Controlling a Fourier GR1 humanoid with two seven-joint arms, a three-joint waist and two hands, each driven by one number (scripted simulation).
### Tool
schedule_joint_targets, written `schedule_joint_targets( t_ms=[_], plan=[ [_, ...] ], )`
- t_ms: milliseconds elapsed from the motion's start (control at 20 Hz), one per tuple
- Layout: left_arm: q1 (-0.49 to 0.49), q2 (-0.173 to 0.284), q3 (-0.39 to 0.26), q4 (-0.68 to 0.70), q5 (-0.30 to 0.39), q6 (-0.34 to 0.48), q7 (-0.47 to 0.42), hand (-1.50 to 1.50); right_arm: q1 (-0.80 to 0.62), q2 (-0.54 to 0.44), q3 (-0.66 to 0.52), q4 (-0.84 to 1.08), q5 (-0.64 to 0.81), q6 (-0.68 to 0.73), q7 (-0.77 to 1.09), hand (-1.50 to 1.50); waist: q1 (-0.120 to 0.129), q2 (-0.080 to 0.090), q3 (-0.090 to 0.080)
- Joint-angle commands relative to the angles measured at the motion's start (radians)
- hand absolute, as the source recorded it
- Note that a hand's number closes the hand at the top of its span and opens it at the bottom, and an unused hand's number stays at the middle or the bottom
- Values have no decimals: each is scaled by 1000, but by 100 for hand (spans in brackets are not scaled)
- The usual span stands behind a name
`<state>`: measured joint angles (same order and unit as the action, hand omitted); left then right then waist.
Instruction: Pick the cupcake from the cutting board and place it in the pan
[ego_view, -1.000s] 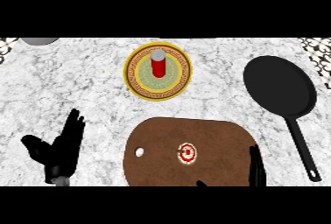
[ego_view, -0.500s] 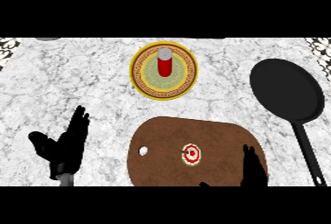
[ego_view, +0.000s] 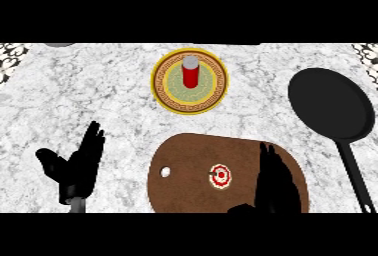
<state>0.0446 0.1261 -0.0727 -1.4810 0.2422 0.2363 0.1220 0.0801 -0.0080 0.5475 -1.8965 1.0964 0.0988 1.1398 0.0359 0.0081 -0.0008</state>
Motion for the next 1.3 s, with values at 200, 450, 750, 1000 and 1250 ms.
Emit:
schedule_joint_targets(
  t_ms=[200, 450, 750, 1000, 1250],
  plan=[
    [36, -16, -2, 51, -1, -11, -23, 0, -203, 7, 23, 23, -242, 190, 339, -150, -18, -5, -1],
    [51, -20, -6, 30, 2, -24, -23, 0, -256, 7, 25, 108, -221, 100, 323, -150, -24, -7, 0],
    [53, -36, -8, 21, -12, 1, -15, 0, -256, 7, 19, 147, -170, 49, 265, -150, -33, -9, 0],
    [0, -10, 46, 85, 19, -32, -19, 0, -292, 7, 36, 255, -181, 3, 264, -150, -31, -7, 0],
    [25, -67, 2, 57, -19, 11, -26, 0, -316, 7, 58, 317, -225, -76, 171, 150, -30, -7, 1]
  ],
)
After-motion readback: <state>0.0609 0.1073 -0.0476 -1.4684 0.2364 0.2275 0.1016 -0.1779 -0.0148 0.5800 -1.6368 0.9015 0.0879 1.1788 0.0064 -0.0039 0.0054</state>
